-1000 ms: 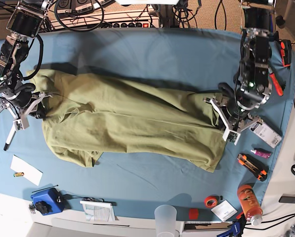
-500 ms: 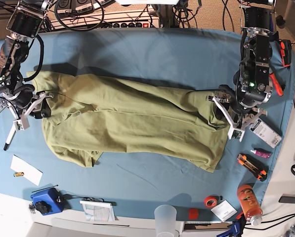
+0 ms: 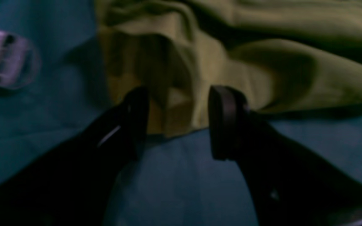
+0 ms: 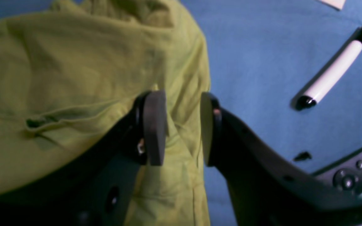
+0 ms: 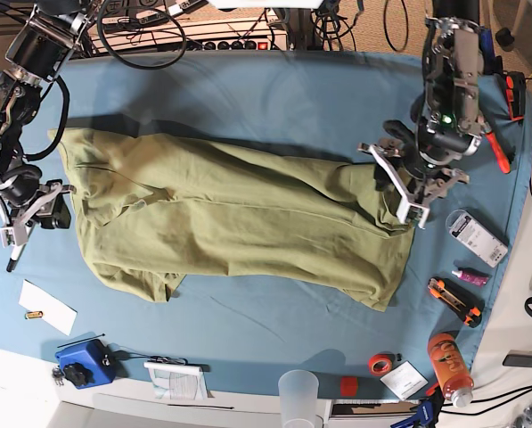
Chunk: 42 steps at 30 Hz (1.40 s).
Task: Layout the t-shirt on the table in an organized manner, then fold the t-shirt properly
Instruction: 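Grasp the shirt edge again with both grippers and smooth it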
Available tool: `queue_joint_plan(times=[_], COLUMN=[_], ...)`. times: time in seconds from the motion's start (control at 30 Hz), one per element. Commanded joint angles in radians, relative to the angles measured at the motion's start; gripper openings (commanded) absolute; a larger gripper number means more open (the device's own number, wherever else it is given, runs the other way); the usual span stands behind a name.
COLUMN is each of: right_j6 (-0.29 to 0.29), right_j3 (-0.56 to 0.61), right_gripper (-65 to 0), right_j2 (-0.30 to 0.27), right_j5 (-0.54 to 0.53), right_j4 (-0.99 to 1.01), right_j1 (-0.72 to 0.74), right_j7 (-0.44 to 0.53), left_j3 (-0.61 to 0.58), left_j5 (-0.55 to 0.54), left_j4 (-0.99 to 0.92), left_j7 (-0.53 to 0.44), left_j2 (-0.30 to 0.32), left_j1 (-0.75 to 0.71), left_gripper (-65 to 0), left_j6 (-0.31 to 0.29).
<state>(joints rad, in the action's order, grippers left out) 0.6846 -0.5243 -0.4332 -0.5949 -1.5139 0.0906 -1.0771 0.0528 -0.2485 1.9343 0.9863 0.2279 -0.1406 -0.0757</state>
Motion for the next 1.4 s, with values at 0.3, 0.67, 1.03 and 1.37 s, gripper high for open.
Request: queue_joint_plan(times=[0.3, 0.67, 1.03, 1.37], right_j6=[0.014, 0.014, 0.014, 0.014], right_j3=[-0.146, -0.289, -0.287, -0.280], right_gripper=[-45.9, -45.8, -45.8, -45.8], right_j2=[-0.025, -0.030, -0.010, -0.007], right_j5=[-0.117, -0.280, -0.209, -0.349], right_j4=[-0.018, -0.018, 0.061, 0.210], right_j1=[-0.006, -0.217, -0.270, -0.256], right_j7=[-0.087, -0.163, -0.074, -0.153], left_j3=[0.003, 0.003, 0.003, 0.003], left_j5=[0.148, 0.114, 0.114, 0.114], left_j4=[-0.135, -0.135, -0.135, -0.135], left_j7=[-0.044, -0.040, -0.040, -0.040], left_j2=[-0.014, -0.014, -0.015, -0.014], left_j1=[0.009, 0.019, 0.019, 0.019], left_gripper=[-33.7, -33.7, -33.7, -33.7], left_j6=[0.080, 0.076, 0.076, 0.076])
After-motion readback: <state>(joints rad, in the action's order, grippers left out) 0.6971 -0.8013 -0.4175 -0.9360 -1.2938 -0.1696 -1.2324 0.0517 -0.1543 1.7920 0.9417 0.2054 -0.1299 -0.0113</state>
